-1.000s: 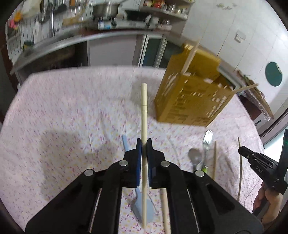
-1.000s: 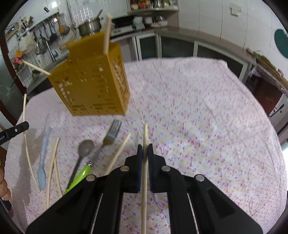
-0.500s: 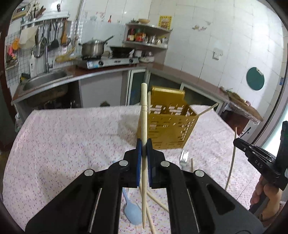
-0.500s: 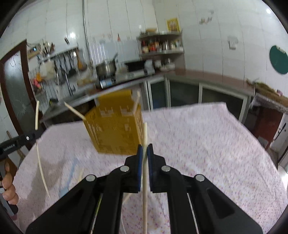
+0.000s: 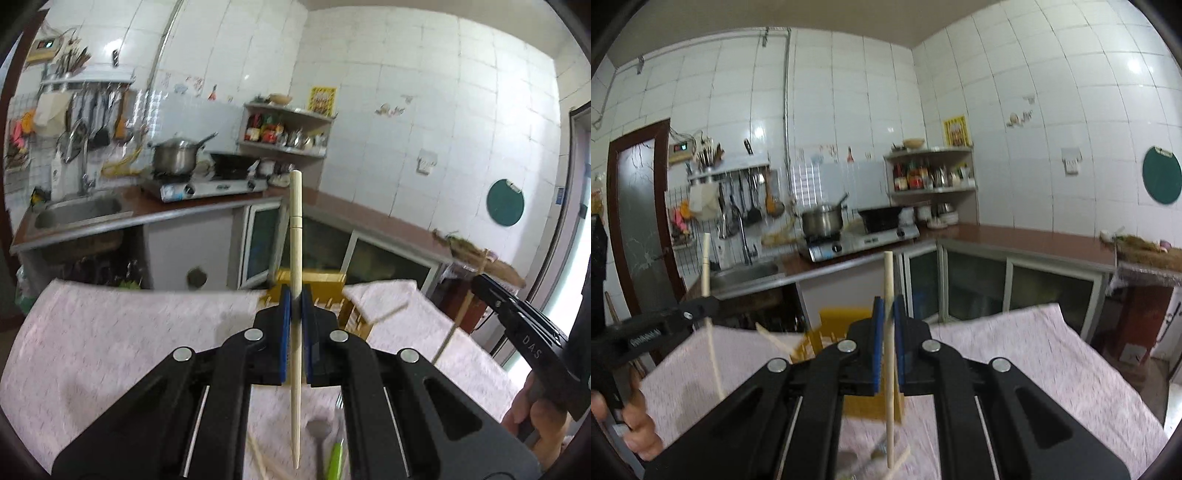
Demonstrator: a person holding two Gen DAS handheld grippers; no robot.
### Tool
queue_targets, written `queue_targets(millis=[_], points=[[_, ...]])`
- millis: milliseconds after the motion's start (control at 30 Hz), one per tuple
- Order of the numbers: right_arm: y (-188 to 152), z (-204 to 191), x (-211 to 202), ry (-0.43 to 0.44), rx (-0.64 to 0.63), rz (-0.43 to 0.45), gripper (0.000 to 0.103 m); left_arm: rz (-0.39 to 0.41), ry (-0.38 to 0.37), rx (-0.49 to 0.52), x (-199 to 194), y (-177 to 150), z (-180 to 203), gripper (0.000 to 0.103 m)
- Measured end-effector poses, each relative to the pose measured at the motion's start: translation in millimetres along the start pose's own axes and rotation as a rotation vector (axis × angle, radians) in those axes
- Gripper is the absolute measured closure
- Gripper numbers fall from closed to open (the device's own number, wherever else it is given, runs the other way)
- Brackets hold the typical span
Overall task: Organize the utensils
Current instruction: 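Lift both chopsticks and carry them over the yellow holder, then open both tools to drop the chopsticks into the holder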
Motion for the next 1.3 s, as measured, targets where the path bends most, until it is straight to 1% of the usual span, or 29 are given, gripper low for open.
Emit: queue_targets(millis=[267,367,467,533,600,733,867,933,967,1067,1133,1167,1200,1233,1267,1300], points=[[66.2,-17.2,26.1,0.009,-0.022,0.103,0.097,0.146,-0.029,0.044,37.3,73.7,29.6,0.099],[83.7,-17.8,41.9,0.003,-0.019,0.13,0.097,0.167,-0.038,0.049,56.9,88.7,34.1,0.099],[89.1,-15.8,57.9,-0.003,-0.014,0.152,0.097,0.178,-0.028,0.057,82.4,90.8,32.9,0.099],[82.1,-14.7,70.7,-0.006,-0.015,0.156,0.097,0.184,-0.031,0.056,98.4,83.5,29.3,0.099],[72.6,-14.5,82.5,-0.007,-0.011,0.151,0.097,0.164,-0.032,0.046,118.3,68.4,21.1,0.099],[34.7,-11.3,109.2,-0.003,0.001,0.1,0.097,0.122,-0.018,0.026,150.5,37.6,8.5,0.099],[-0.1,-8.0,127.1,-0.008,-0.008,0.045,0.097,0.091,0.002,0.029,167.7,13.6,-3.0,0.099],[-15.4,-6.0,132.1,-0.008,-0.009,0.022,0.097,0.065,0.003,0.013,174.3,3.8,-10.0,0.099],[-21.0,-5.7,134.1,-0.005,-0.006,0.009,0.097,0.051,0.001,0.003,176.9,-1.6,-13.4,0.099],[-30.7,-6.4,137.5,0.007,-0.006,-0.019,0.096,0.043,0.008,-0.002,174.0,-5.6,-18.6,0.098],[-28.6,-5.8,133.6,-0.003,-0.021,-0.024,0.096,0.04,-0.006,-0.019,167.0,-1.6,-19.0,0.085],[-26.4,-5.7,131.1,0.001,-0.02,-0.027,0.09,0.053,0.002,-0.02,159.9,3.5,-18.3,0.065],[-21.9,-4.2,126.6,0.0,-0.015,-0.028,0.064,0.067,0.012,-0.02,153.9,7.6,-18.4,0.046],[-14.8,-1.8,119.4,-0.006,-0.005,-0.017,0.047,0.086,0.022,-0.021,144.7,14.1,-17.6,0.036],[-7.8,-0.6,112.5,-0.009,0.004,0.006,0.037,0.107,0.024,-0.023,132.4,22.5,-15.8,0.026],[0.9,1.5,103.1,-0.016,0.006,0.03,0.037,0.121,0.03,-0.022,123.2,29.0,-14.8,0.023]])
Point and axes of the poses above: each gripper's, at about its wrist camera, not at the fingertips, and x roughly the way its jaws point, z to its right, y to its top, the point moved 10 cm from there along x, roughly the way its jaws point, and after that the axes turned 2 degrees about z, right-handed, at the moved point
